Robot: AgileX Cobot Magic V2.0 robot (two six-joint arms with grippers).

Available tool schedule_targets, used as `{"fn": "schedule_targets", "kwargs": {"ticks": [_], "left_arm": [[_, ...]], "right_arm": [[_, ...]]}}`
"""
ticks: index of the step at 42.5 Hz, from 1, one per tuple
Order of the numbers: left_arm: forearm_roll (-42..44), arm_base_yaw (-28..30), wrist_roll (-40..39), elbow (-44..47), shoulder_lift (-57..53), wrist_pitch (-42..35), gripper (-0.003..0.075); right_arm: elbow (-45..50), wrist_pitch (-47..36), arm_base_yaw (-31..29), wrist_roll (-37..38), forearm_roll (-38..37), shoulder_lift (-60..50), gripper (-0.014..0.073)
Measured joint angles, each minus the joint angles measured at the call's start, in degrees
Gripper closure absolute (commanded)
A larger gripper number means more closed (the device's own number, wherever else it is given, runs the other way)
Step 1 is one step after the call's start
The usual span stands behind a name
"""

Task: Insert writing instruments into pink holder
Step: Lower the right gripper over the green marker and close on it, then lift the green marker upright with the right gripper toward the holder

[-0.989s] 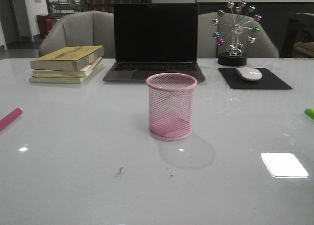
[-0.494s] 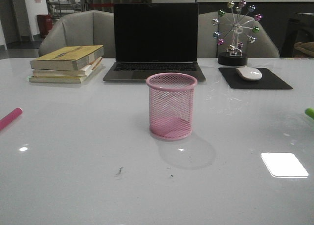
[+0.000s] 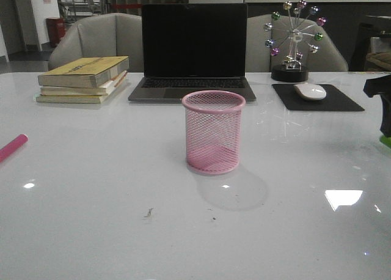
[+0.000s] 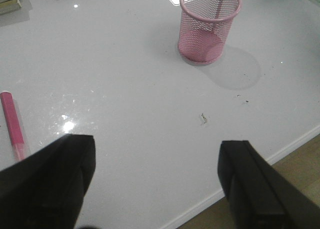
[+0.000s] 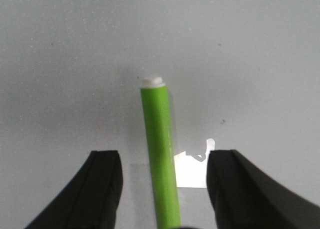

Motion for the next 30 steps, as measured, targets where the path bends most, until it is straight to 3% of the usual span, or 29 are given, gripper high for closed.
{"fn": "schedule_targets", "kwargs": {"ticks": [11, 21, 30], "left_arm": [[0.0, 0.0, 0.0, 0.0, 0.0, 0.0, 0.016], [0.0, 0.0, 0.0, 0.0, 0.0, 0.0, 0.016], [0.0, 0.0, 0.0, 0.0, 0.0, 0.0, 0.016]], "right_arm": [[-4.2, 1.3, 0.0, -1.6, 1.9, 4.9, 0.0109], [-4.3, -0.1, 0.0, -2.9, 2.1, 5.1, 0.0228], [-4.4, -1.3, 0.0, -3.1, 2.1, 6.0, 0.0242]]}}
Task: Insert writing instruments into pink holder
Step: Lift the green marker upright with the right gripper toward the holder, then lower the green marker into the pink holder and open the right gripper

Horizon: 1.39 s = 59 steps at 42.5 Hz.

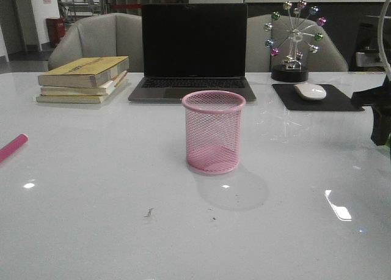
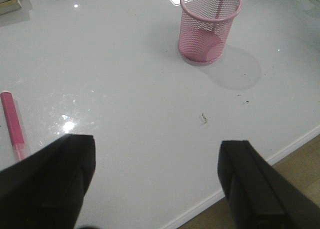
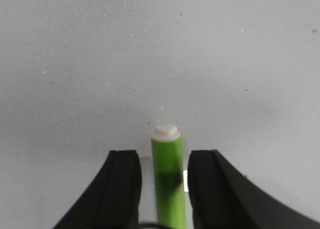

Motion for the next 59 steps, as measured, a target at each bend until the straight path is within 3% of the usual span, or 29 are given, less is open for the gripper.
{"fn": "schedule_targets", "kwargs": {"ticks": [7, 18, 29, 36, 45, 59], "left_arm": [[0.0, 0.0, 0.0, 0.0, 0.0, 0.0, 0.016], [0.0, 0.0, 0.0, 0.0, 0.0, 0.0, 0.016], [0.0, 0.0, 0.0, 0.0, 0.0, 0.0, 0.016], [0.0, 0.0, 0.0, 0.0, 0.0, 0.0, 0.016], [0.0, 0.0, 0.1, 0.0, 0.0, 0.0, 0.016], [0.0, 0.0, 0.1, 0.0, 0.0, 0.0, 0.016]], "right_arm": [[-0.1, -0.4, 0.0, -0.1, 0.2, 0.8, 0.0253], [-0.3, -0.5, 0.0, -0.1, 0.4, 0.9, 0.047], [1.1, -0.6, 0.0, -0.4, 2.7, -2.6, 0.0486], [9.2, -7.5, 0.7, -4.1, 8.8, -13.3, 0.0486], [23.9, -19.5, 6.7, -9.3, 17.4, -30.8, 0.0486], [36.0, -37.5, 26.7, -10.3, 19.9, -45.5, 0.0486]]}}
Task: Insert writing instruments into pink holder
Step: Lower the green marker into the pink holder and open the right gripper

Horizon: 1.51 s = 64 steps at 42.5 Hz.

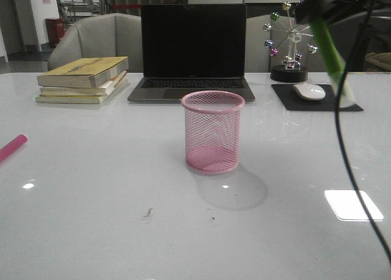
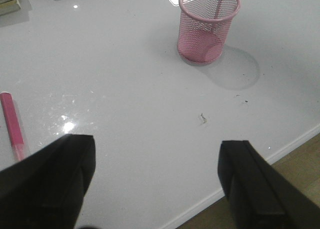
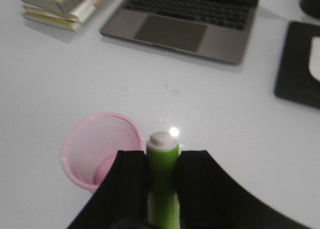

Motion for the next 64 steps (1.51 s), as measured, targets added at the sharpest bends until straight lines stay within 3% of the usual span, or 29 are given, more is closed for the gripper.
{"fn": "schedule_targets", "kwargs": {"ticks": [7, 13, 23, 34, 44, 52, 58, 64], "left_arm": [[0.0, 0.0, 0.0, 0.0, 0.0, 0.0, 0.016], [0.0, 0.0, 0.0, 0.0, 0.0, 0.0, 0.016], [0.0, 0.0, 0.0, 0.0, 0.0, 0.0, 0.016], [0.0, 0.0, 0.0, 0.0, 0.0, 0.0, 0.016], [0.0, 0.0, 0.0, 0.0, 0.0, 0.0, 0.016], [0.0, 0.0, 0.0, 0.0, 0.0, 0.0, 0.016], [0.0, 0.0, 0.0, 0.0, 0.0, 0.0, 0.016], [0.0, 0.0, 0.0, 0.0, 0.0, 0.0, 0.016]], "right_arm": [[0.4, -11.9, 9.5, -0.2, -0.1, 0.7, 0.0486], [0.4, -25.6, 14.0, -0.2, -1.7, 4.5, 0.0486], [0.4, -45.6, 15.8, -0.2, -2.1, 16.0, 0.0483], [0.4, -54.9, 15.8, 1.3, -2.1, 28.1, 0.0463], [0.4, -55.3, 15.8, 1.6, -2.1, 32.0, 0.0183], [0.4, -52.5, 15.8, 1.6, -2.1, 28.4, 0.0167], [0.4, -40.1, 15.8, 1.4, -2.1, 17.7, 0.0167], [0.4, -19.5, 14.0, -2.1, -2.3, 4.2, 0.0168]]}}
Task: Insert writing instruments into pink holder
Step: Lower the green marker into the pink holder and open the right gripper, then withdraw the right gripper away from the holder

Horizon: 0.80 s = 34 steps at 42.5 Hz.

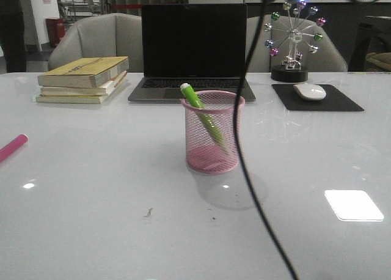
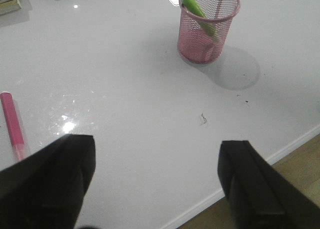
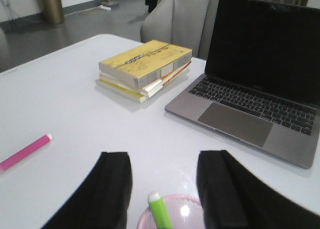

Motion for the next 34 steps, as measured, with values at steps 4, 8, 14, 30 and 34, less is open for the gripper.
{"fn": "schedule_targets", "kwargs": {"ticks": [4, 8, 14, 30, 34], "left_arm": [[0.0, 0.0, 0.0, 0.0, 0.0, 0.0, 0.016], [0.0, 0.0, 0.0, 0.0, 0.0, 0.0, 0.016], [0.0, 0.0, 0.0, 0.0, 0.0, -0.1, 0.016], [-0.1, 0.0, 0.0, 0.0, 0.1, -0.5, 0.016], [-0.1, 0.0, 0.0, 0.0, 0.1, -0.5, 0.016]], "right_arm": [[0.0, 13.6, -2.9, -1.4, -0.4, -8.4, 0.0168], [0.0, 28.0, -6.6, -2.0, -1.6, -15.4, 0.0168], [0.0, 46.0, -10.9, -2.2, -3.0, -23.9, 0.0172], [5.2, 65.0, -15.5, 3.5, -8.9, -38.2, 0.0219], [7.5, 65.7, -15.5, 3.7, -9.0, -42.4, 0.0219]]}}
